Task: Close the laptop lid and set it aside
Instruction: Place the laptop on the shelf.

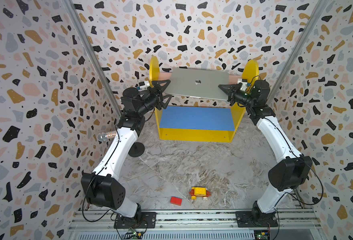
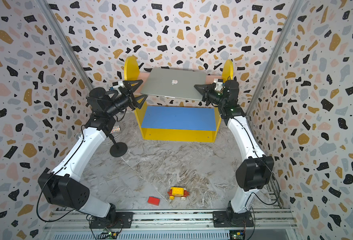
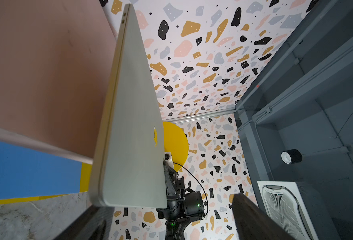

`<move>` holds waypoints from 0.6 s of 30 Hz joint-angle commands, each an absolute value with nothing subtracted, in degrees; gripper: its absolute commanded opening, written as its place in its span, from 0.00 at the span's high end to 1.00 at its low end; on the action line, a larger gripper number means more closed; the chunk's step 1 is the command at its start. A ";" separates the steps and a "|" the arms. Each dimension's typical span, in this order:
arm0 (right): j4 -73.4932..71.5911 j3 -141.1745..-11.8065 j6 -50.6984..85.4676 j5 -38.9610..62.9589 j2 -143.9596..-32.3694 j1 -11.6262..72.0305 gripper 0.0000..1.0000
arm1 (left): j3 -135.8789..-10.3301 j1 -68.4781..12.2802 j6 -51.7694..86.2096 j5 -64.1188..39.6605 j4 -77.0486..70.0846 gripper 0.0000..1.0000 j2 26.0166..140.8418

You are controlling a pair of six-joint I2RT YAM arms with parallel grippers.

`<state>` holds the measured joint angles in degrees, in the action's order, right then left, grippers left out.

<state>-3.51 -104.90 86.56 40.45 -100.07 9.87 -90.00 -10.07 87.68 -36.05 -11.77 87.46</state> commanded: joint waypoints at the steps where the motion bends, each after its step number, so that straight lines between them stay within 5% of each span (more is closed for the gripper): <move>1: -4.67 -108.44 84.46 27.82 -95.76 6.22 1.00 | -90.25 -9.58 86.62 -36.12 -17.89 0.09 83.67; 10: 8.01 -114.53 79.87 25.98 -95.82 6.18 1.00 | -87.50 -9.24 86.84 -35.25 -17.85 0.08 80.76; 18: 21.49 -122.46 74.90 25.67 -97.90 6.17 0.72 | -87.89 -8.97 87.31 -35.57 -18.19 0.08 80.29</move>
